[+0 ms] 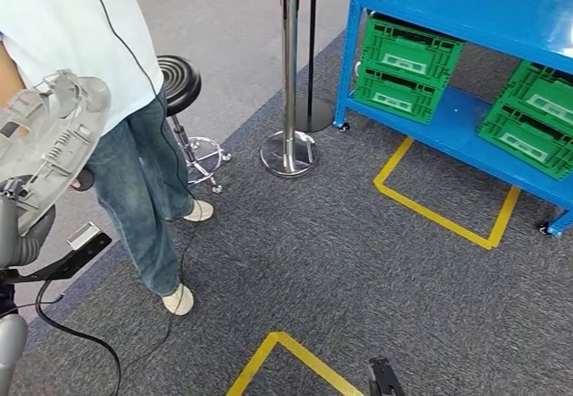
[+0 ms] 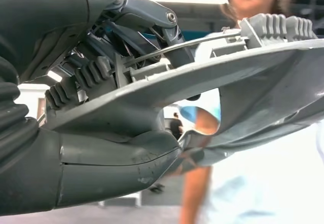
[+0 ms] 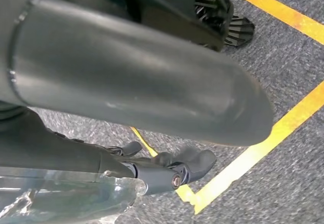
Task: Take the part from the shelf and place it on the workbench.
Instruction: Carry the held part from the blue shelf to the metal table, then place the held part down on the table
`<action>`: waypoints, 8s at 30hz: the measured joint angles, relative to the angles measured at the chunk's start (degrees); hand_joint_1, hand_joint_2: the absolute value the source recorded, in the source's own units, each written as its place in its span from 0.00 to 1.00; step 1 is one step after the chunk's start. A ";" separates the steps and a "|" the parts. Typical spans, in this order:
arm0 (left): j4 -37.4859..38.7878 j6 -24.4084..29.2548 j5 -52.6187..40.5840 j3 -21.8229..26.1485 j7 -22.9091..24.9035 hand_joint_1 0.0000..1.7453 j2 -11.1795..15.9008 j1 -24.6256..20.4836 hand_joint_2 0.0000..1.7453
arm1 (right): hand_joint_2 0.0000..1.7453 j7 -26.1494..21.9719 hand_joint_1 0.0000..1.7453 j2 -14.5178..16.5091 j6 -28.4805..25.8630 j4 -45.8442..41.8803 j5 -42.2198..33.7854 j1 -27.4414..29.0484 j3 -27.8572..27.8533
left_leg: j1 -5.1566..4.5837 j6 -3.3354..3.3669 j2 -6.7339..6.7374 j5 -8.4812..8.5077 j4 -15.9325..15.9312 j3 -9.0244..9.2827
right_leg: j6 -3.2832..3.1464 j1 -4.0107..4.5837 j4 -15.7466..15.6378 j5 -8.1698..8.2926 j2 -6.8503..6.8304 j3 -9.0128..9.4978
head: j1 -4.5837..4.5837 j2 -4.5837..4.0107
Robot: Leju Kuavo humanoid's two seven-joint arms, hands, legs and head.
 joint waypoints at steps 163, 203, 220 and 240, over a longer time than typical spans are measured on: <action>10.87 -1.77 -7.10 4.62 -2.97 0.75 2.73 5.17 1.00 | 0.00 0.51 0.00 2.10 4.73 -0.07 3.98 0.14 -0.02 | -0.60 1.31 4.10 -0.65 -1.68 2.08 | -0.04 1.27 -1.03 2.04 -2.25 -2.06 | 0.56 0.00; 13.19 -13.50 -0.45 8.75 -2.39 0.00 8.08 4.02 0.00 | 0.00 0.69 0.00 2.10 5.56 -0.07 5.11 0.02 -0.75 | -0.60 1.31 4.10 -0.65 -1.68 2.08 | -0.05 1.28 -1.03 2.04 -2.26 -2.07 | 0.56 -0.01; 9.91 -15.66 6.07 12.09 -4.33 0.00 11.57 3.37 0.00 | 0.00 0.68 0.00 2.10 5.81 -0.07 5.18 0.00 -1.10 | -0.60 1.29 4.10 -0.63 -1.68 2.08 | -0.06 1.28 -1.03 2.05 -2.27 -2.05 | 0.56 -0.01; 5.21 -8.19 14.23 19.11 -7.02 0.00 6.73 5.57 0.00 | 0.00 0.72 0.00 2.58 0.82 -0.07 7.32 0.27 -1.73 | -0.65 1.41 4.10 -0.71 -1.60 2.02 | 0.03 1.17 -1.17 2.09 -2.28 -2.00 | 0.56 0.00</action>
